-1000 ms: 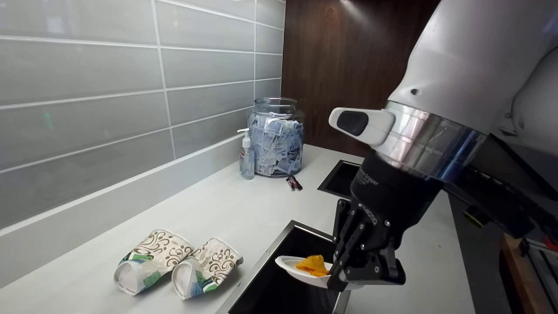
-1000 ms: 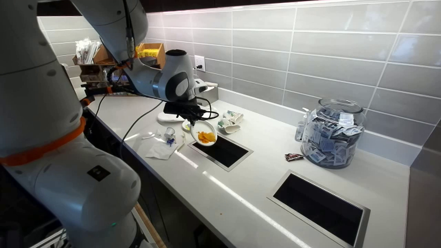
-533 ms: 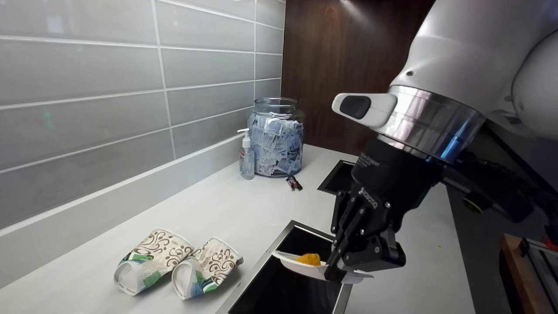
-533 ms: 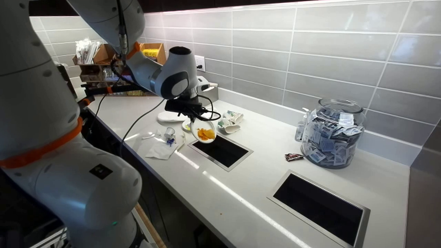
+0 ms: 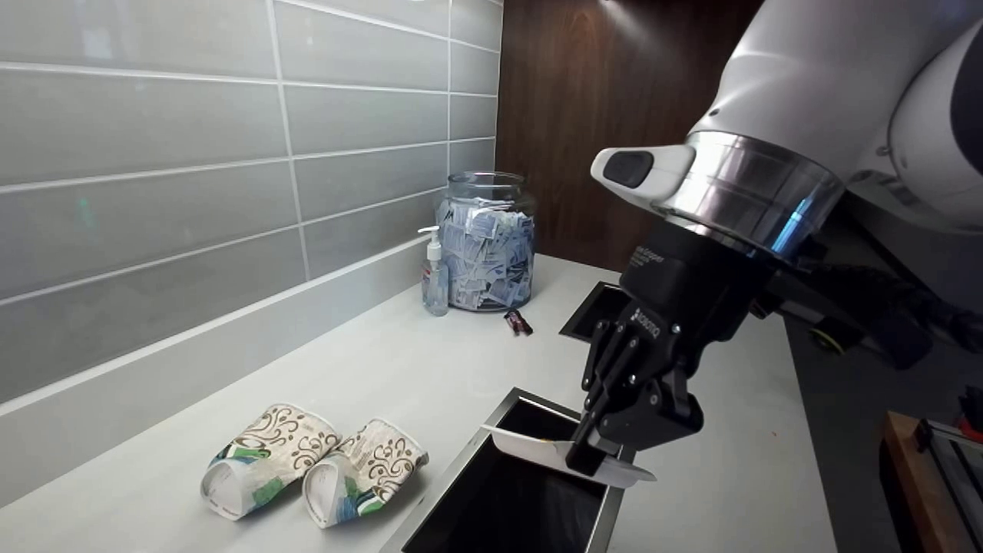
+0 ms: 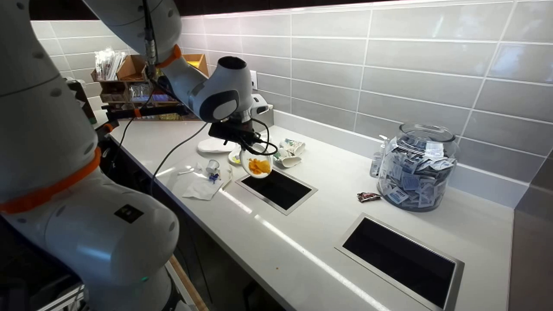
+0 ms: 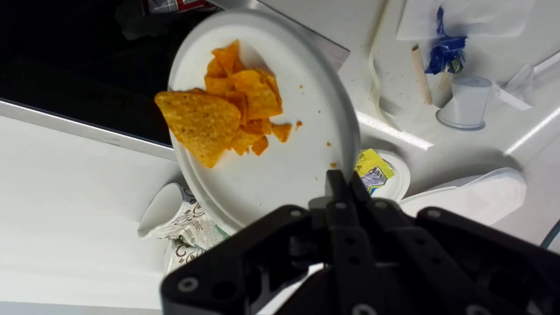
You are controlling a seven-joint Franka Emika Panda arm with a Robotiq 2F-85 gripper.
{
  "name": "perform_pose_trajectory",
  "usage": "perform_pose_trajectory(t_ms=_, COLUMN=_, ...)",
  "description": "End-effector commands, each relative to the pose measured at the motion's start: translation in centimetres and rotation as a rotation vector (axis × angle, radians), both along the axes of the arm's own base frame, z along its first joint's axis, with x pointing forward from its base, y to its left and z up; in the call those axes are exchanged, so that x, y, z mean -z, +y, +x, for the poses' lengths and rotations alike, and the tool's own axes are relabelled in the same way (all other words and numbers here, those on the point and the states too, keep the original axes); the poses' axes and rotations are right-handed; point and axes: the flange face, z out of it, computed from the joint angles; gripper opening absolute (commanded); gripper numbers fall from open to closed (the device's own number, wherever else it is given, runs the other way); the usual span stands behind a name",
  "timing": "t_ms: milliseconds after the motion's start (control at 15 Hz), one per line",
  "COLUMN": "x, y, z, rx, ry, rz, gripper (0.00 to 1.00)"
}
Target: Pour the snacks from the white plate into the left trash chute.
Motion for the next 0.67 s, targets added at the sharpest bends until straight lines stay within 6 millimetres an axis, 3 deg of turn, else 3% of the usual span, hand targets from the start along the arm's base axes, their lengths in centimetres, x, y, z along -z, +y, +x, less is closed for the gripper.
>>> perform_pose_trajectory(t_ms=0, x=-0.6, y=-1.0, z=-0.8, rx=0.007, ry=-0.003, rz=0.051, gripper=0.01)
perform_pose_trajectory(t_ms=600, x=-0.8, y=-3.0, z=-0.7, rx=0.016, ry=-0.013, rz=0.154, gripper=0.01)
